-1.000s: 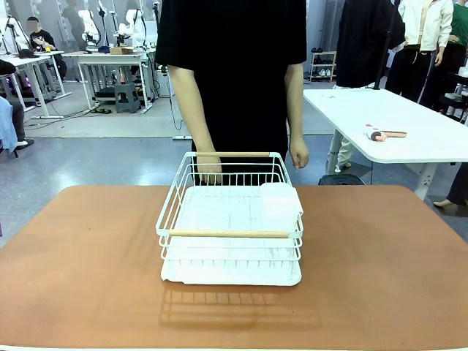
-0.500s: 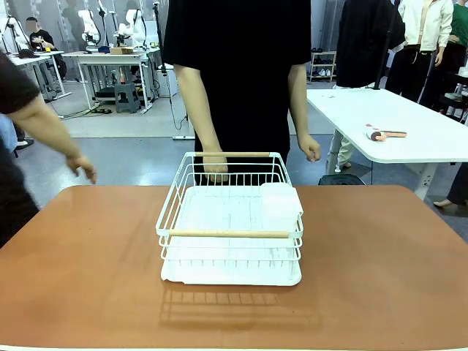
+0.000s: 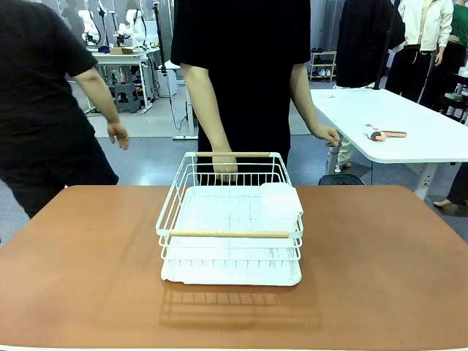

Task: Clean the table.
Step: Pick up the Lint Roller when the human hands it over.

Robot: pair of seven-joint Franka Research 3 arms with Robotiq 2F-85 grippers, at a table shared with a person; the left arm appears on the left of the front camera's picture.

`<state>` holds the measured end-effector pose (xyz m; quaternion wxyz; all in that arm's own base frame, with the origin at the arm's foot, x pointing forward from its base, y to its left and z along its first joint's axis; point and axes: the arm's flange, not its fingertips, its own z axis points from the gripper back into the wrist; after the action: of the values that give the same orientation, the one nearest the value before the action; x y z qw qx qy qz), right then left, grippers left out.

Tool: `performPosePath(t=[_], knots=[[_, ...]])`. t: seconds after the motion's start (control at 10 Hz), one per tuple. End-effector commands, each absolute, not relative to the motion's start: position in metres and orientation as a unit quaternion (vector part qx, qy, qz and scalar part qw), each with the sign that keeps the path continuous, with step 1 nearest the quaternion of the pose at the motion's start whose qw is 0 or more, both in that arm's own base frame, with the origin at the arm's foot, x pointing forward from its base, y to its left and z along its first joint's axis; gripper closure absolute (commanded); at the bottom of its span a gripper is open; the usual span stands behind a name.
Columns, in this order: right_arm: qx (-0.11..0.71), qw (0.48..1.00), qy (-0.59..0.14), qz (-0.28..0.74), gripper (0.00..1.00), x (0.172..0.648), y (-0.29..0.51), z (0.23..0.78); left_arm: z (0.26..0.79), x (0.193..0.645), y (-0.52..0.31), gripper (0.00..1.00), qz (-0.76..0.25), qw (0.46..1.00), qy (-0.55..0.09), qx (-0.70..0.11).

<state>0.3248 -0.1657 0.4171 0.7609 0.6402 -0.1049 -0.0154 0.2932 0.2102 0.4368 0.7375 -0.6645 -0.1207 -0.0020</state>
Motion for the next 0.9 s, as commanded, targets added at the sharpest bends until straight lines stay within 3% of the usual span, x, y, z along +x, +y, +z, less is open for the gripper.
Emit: performPosePath(t=[0.0, 0.8], knots=[[0.640, 0.761, -0.106, -0.015, 0.00, 0.3245, -0.1658, 0.4187, 0.4388, 0.2919, 0.2122, 0.00, -0.003, 0.737, -0.124, -0.664], [0.640, 0.761, -0.106, -0.015, 0.00, 0.3245, -0.1658, 0.4187, 0.4388, 0.2919, 0.2122, 0.00, -0.003, 0.737, -0.124, -0.664]])
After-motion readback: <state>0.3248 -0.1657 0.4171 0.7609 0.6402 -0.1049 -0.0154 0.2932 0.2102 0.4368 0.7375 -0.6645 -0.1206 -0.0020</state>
